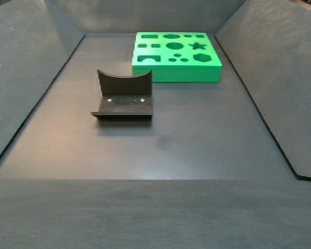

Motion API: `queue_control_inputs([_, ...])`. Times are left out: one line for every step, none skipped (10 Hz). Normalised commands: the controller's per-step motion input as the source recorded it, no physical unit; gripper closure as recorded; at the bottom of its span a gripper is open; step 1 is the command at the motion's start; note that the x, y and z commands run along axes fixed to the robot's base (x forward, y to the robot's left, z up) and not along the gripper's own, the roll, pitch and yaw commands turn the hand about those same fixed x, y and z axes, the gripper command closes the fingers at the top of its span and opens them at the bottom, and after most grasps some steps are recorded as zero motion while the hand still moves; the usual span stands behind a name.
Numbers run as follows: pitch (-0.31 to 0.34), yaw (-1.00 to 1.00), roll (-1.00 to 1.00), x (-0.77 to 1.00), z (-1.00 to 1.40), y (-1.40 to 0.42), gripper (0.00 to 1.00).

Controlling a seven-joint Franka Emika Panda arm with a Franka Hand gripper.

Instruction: Insert the round object.

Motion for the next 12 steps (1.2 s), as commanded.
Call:
queue_control_inputs([-0.09, 0.0, 0.03, 0.0, -0.94, 0.0, 1.0])
queue_control_inputs([-0.027, 0.07, 0.03, 0.02, -1.0, 0.02, 1.0])
queue_control_inputs([-0.02, 0.12, 0.04, 0.0, -1.0, 0.07, 1.0])
queue_control_inputs([-0.019, 0.12, 0.04, 0.0, -1.0, 0.07, 1.0])
queue_control_inputs([-0.019, 0.09, 0.06, 0.0, -1.0, 0.11, 1.0])
queue_control_inputs([-0.016, 0.01, 0.06, 0.0, -1.0, 0.2, 1.0])
queue_control_inputs([-0.019, 0.0, 0.1, 0.0, -1.0, 0.25, 1.0])
queue_control_inputs([-0.03, 0.0, 0.13, 0.0, -1.0, 0.24, 1.0])
queue_control_inputs([-0.054, 0.0, 0.1, 0.03, -1.0, 0.21, 1.0])
queue_control_inputs([-0.07, 0.0, 0.12, 0.04, -0.95, 0.16, 1.0])
queue_control_inputs([-0.107, 0.0, 0.15, 0.0, -0.87, 0.12, 1.0])
queue_control_inputs([-0.131, 0.0, 0.14, 0.0, -0.85, 0.08, 1.0])
